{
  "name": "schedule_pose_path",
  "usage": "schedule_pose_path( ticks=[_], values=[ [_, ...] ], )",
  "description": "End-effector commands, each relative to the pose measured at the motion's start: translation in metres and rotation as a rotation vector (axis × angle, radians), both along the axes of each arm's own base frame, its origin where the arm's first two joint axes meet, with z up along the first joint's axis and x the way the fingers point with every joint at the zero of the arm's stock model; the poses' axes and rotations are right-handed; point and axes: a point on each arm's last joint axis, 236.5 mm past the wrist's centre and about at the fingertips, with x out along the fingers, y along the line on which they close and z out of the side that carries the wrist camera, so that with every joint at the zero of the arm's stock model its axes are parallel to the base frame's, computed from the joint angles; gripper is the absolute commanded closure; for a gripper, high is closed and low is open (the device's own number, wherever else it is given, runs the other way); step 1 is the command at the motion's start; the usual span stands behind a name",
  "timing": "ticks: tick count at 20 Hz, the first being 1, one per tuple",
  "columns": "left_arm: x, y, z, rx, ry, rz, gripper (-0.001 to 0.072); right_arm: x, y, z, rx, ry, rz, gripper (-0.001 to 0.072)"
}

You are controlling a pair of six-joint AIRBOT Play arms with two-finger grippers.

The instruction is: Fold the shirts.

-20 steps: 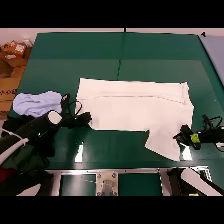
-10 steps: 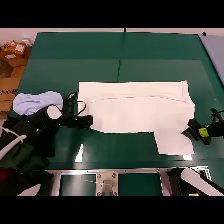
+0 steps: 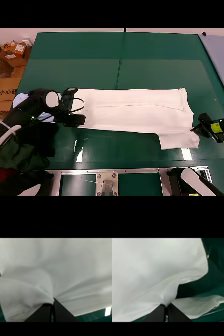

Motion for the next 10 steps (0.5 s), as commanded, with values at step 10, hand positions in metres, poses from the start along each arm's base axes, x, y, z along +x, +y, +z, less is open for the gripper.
schedule_pose_path(
  ticks=[10],
  values=[
    [0.141, -0.017, 0.007, -0.017, -0.216, -0.024, 0.0681, 0.167, 0.004, 0.013, 0.072, -0.31, 0.078, 0.0698]
  ],
)
